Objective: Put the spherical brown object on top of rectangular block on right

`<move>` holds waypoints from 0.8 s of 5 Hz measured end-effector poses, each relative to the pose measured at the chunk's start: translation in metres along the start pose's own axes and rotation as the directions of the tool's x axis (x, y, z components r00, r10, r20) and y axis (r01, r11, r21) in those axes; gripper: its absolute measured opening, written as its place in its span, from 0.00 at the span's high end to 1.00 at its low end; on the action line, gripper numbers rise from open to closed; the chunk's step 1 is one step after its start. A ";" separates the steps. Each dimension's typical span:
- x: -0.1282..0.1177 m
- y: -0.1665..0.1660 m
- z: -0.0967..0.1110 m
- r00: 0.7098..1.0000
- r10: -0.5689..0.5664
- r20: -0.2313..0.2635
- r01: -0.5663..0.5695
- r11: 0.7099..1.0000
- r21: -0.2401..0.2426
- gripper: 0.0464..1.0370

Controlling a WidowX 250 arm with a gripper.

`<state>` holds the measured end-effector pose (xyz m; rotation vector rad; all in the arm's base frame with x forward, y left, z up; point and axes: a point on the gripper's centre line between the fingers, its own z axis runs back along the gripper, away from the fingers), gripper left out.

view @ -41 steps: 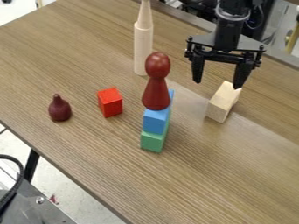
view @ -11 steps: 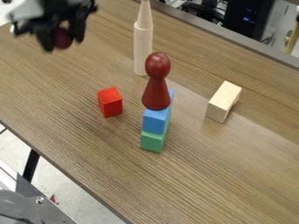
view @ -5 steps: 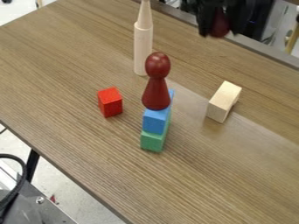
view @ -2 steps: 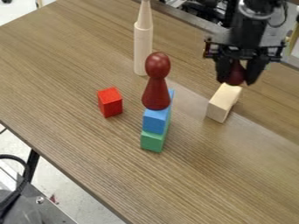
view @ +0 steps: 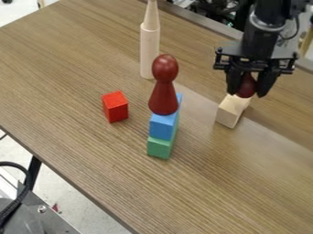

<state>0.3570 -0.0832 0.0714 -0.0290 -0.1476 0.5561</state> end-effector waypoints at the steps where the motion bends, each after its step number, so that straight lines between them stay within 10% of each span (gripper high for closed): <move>1: 0.003 0.001 0.000 0.999 -0.019 0.027 0.018 1.000 0.016 0.46; 4: 0.003 0.005 -0.012 1.000 -0.013 0.003 0.013 0.999 0.030 0.46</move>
